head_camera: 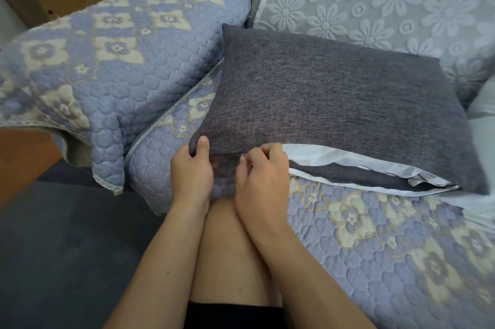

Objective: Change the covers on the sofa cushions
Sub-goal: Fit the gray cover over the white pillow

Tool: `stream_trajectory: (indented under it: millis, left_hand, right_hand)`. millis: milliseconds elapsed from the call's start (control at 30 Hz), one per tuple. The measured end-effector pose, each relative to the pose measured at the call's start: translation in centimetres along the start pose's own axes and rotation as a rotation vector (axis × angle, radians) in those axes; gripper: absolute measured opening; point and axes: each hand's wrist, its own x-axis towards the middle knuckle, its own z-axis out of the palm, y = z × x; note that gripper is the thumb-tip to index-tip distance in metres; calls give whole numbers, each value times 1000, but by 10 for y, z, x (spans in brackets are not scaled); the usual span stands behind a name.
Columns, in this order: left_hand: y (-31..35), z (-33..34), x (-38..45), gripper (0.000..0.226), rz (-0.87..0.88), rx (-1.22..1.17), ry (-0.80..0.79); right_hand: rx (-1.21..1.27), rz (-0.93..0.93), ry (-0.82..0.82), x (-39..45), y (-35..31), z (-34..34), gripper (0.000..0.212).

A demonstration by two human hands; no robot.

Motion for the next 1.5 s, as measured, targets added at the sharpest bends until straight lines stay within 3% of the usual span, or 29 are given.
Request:
stream_trajectory:
  millis: [200,300,467,533,667,933,1233,1367,1433,1500]
  left_hand:
    - [-3,-1,-1,26,45,27,-2]
    - [-5,0,0,31,-51,-19,-50]
    - [3,6,-9,63,-309,65,-393]
    - [6,12,-9,58,-254,96,-424]
    - [7,19,-1,46,-174,91,-298]
    - [13,16,-11,44,-14,190,-129]
    - [5,17,-9,33,-103,-40,-120]
    - [3,10,-4,31,-122,-85,-72]
    - [3,8,-3,37,-96,2,-78]
    - [7,11,-8,50,-50,221,-230]
  right_hand:
    - [362,117,-247,11,12,1,20]
    - [446,137,-370,13,19,-3,24]
    - [459,140,-417,17,21,-4,22]
    - [458,142,-408,16,20,-3,22]
    - [355,57,-286,14,15,1,25]
    - [22,79,-160,16,-8,5,20]
    - [-92,105,-77,15,21,-13,17]
    - [-159,266,-54,26,65,-44,21]
    - [-154,291,-27,27,83,-60,24]
    - [-98,278,-1,24,89,-68,27]
